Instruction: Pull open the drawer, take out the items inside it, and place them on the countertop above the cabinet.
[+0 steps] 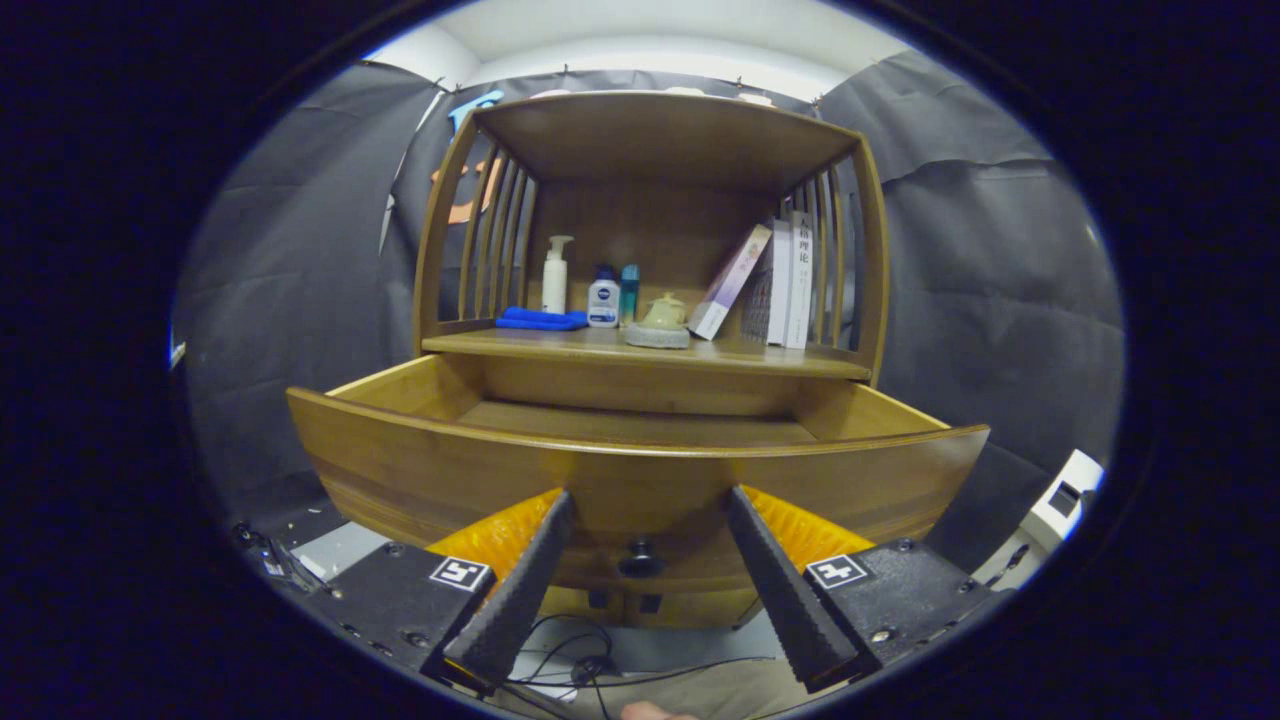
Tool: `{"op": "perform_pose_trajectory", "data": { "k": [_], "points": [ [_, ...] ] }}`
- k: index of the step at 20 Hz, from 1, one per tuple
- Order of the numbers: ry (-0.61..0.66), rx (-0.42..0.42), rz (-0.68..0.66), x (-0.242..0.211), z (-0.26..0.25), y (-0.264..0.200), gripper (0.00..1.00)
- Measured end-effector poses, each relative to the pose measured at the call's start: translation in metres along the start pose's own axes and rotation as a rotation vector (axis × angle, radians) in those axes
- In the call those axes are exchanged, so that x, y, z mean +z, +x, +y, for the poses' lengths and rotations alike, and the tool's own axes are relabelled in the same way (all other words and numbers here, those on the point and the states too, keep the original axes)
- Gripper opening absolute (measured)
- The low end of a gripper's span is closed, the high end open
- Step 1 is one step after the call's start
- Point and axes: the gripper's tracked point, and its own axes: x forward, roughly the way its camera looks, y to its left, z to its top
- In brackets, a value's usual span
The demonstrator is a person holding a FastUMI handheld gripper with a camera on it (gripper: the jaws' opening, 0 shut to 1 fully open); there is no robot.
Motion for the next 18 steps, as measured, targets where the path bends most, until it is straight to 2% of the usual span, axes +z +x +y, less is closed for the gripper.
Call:
{"op": "perform_pose_trajectory", "data": {
  "k": [18],
  "points": [
    [0.021, -0.018, 0.052, 0.032, 0.005, 0.104, 1.00]
  ]
}}
